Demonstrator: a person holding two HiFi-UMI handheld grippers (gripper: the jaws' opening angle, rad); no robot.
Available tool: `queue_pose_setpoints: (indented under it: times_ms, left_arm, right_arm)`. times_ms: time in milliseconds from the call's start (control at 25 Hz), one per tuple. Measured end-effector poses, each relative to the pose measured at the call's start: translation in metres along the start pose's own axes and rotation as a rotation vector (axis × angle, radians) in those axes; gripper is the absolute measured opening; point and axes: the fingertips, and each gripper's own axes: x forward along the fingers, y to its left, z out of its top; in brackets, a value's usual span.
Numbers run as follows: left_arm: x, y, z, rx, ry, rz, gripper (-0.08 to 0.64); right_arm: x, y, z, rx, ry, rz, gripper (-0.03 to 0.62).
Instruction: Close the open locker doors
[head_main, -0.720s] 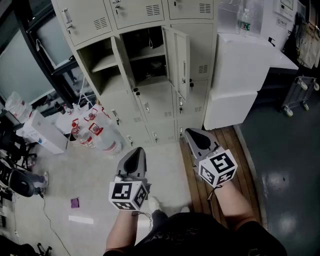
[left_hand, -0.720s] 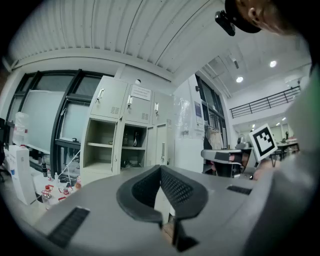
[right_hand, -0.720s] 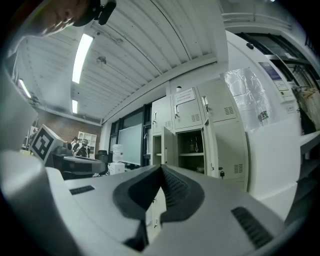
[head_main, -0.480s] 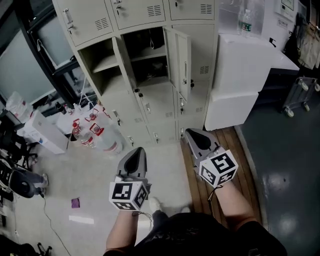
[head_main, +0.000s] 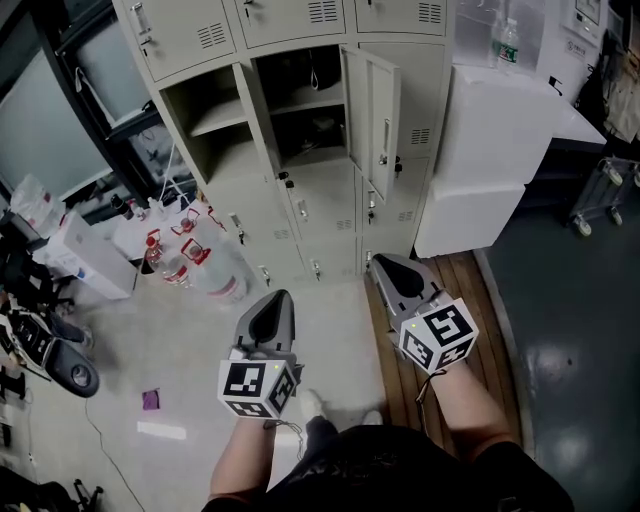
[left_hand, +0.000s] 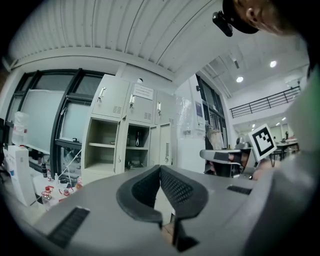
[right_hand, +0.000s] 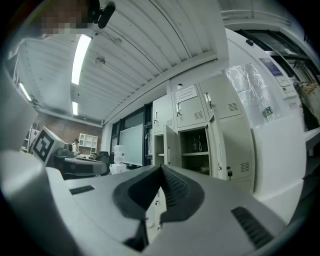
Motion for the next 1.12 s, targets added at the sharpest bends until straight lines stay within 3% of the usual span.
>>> queue_pose_setpoints:
  times_ms: [560,1120]
  left_arm:
    - [0.029,0.064,0.007,-0.012,0.014,-0.048,0.006]
    - [0.073,0.145,0.015,-0.013,0.015,-0.148,0.006]
  right_arm:
    - [0.064,0.007,0.002,0.017,0.012,-0.050,0.000]
    - [0.152,0.021,-0.001,0.031,0.021,-0.131,0.000]
